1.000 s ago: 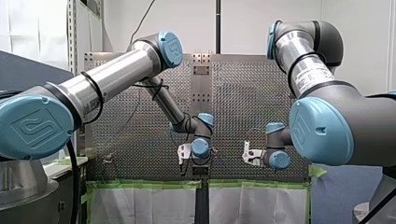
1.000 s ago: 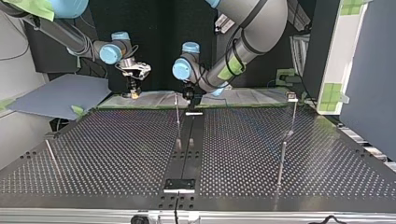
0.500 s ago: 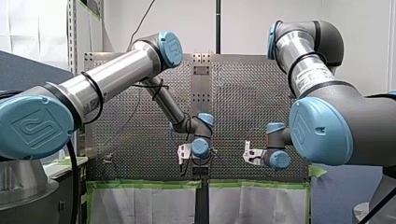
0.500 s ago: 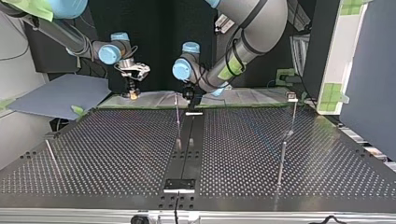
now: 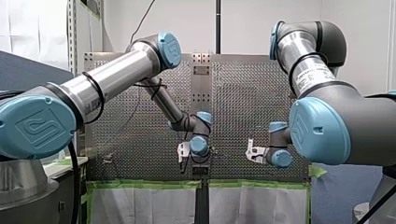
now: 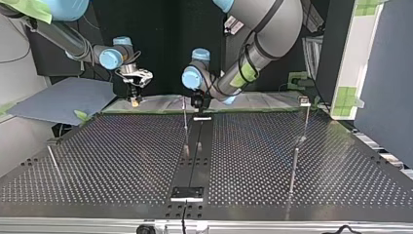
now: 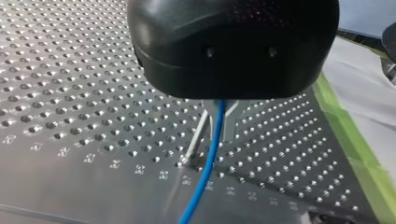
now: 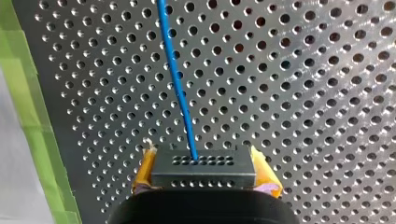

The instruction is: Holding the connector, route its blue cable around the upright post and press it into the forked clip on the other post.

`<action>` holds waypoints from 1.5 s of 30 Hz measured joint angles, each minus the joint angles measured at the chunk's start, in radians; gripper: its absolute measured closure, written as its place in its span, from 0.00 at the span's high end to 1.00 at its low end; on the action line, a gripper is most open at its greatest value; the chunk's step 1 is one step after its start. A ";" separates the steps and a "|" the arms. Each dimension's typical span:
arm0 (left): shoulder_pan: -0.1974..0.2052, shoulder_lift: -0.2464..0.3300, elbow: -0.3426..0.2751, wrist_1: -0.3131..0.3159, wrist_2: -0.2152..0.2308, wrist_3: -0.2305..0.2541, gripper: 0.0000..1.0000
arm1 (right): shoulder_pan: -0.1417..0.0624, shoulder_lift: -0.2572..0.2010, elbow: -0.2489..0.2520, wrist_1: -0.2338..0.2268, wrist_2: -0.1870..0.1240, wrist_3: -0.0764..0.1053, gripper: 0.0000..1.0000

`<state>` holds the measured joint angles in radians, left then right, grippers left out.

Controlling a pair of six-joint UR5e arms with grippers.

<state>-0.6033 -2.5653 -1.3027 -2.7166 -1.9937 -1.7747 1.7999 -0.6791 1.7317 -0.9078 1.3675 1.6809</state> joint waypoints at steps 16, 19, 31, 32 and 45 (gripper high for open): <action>0.029 0.000 0.034 -0.030 0.029 0.002 0.00 | -0.026 0.000 -0.010 0.004 0.011 0.020 0.00; 0.030 0.000 0.037 -0.034 0.030 0.003 0.00 | -0.030 0.001 -0.012 0.002 0.012 0.022 0.00; 0.031 0.000 0.047 -0.053 0.030 0.016 0.00 | -0.036 0.001 -0.054 0.001 0.012 0.038 0.00; 0.032 0.000 0.047 -0.055 0.030 0.017 0.00 | -0.036 0.001 -0.060 0.002 0.012 0.039 0.00; 0.033 0.000 0.047 -0.065 0.027 0.024 0.00 | -0.059 0.005 -0.102 0.010 0.012 0.050 0.00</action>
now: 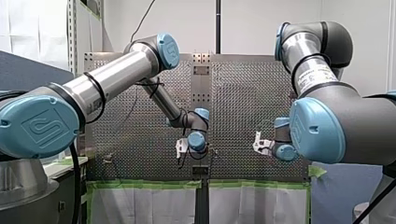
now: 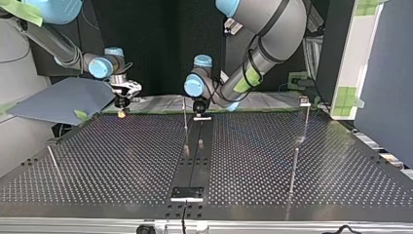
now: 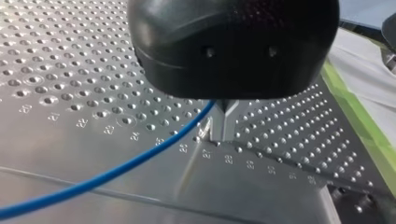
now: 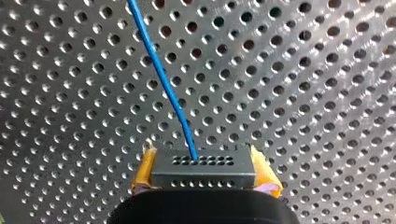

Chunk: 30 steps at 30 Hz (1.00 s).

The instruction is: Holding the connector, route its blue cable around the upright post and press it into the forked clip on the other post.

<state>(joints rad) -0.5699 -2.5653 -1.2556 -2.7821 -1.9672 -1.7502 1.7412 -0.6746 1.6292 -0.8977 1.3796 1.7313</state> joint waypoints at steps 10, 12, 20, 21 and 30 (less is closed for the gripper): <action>-0.001 0.000 0.000 -0.005 0.000 0.003 0.03 | -0.014 0.003 -0.013 0.003 -0.001 0.005 0.00; -0.001 0.000 0.000 -0.006 0.001 0.005 0.16 | -0.014 0.003 -0.013 0.003 -0.002 0.005 0.00; -0.003 0.001 0.001 -0.031 -0.009 0.060 0.42 | -0.015 0.004 -0.013 0.009 -0.003 0.005 0.00; -0.003 0.001 0.001 -0.035 -0.010 0.068 0.51 | -0.015 0.004 -0.013 0.011 -0.003 0.004 0.00; -0.009 0.002 0.001 -0.079 -0.018 0.103 1.00 | -0.015 0.005 -0.013 0.033 -0.005 0.001 0.00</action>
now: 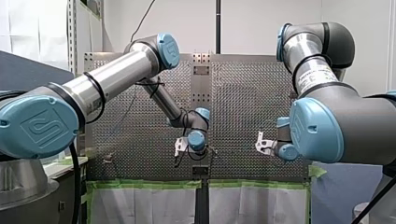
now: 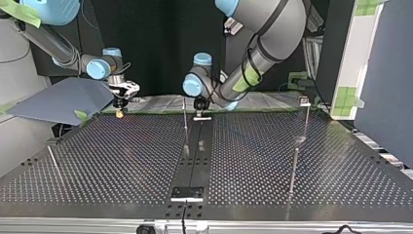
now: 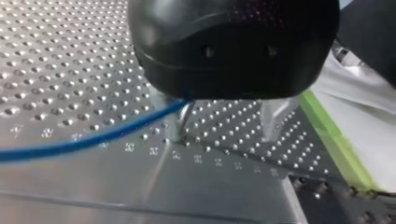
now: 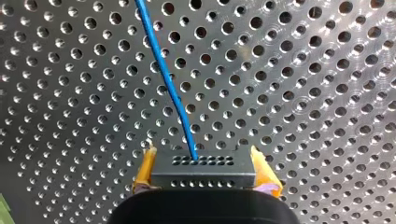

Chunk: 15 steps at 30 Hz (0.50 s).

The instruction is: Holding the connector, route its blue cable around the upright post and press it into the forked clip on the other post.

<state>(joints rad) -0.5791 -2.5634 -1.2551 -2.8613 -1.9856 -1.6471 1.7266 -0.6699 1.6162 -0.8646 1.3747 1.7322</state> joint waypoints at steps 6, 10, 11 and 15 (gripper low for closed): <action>-0.017 0.004 -0.001 -0.047 -0.021 0.037 1.00 | 0.000 0.000 0.000 0.010 0.000 -0.001 0.00; -0.031 0.022 -0.006 -0.083 -0.036 0.045 1.00 | 0.000 0.000 0.000 0.018 0.000 -0.002 0.00; -0.034 0.027 -0.007 -0.092 -0.037 0.045 1.00 | -0.001 0.000 0.000 0.019 0.000 -0.002 0.00; -0.048 0.039 -0.009 -0.123 -0.036 0.044 1.00 | -0.003 0.000 0.000 0.020 0.000 -0.001 0.00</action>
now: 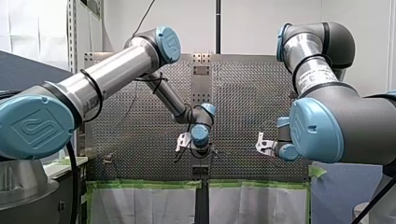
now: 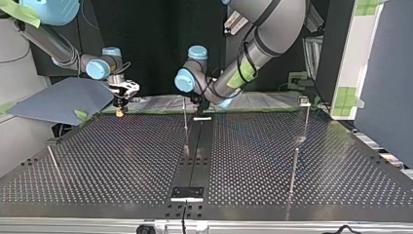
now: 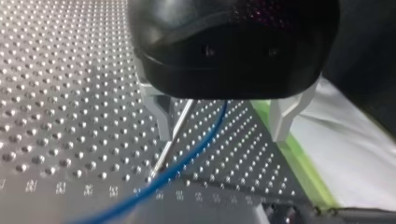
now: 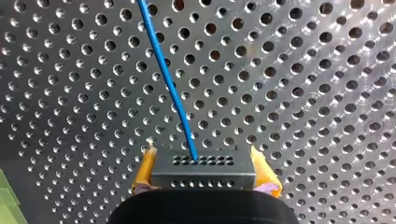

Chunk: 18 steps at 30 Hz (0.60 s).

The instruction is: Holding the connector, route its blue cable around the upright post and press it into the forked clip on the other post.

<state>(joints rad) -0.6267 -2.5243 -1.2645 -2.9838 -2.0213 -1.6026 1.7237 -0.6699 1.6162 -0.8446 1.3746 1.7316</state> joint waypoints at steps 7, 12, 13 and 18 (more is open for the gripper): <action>-0.024 0.005 -0.018 -0.031 0.022 -0.001 1.00 | -0.004 0.000 0.000 0.001 0.000 0.003 0.00; -0.036 0.017 -0.038 -0.027 0.025 -0.002 1.00 | -0.004 0.000 0.000 0.004 0.000 0.004 0.00; -0.039 0.021 -0.042 -0.024 0.024 -0.002 1.00 | -0.004 0.000 0.000 0.005 0.000 0.004 0.00; -0.053 0.035 -0.052 -0.019 0.026 -0.007 1.00 | -0.004 0.000 0.000 0.005 0.000 0.004 0.00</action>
<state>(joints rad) -0.6800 -2.4889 -1.3169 -3.0028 -1.9958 -1.6095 1.7196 -0.6698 1.6162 -0.8393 1.3746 1.7351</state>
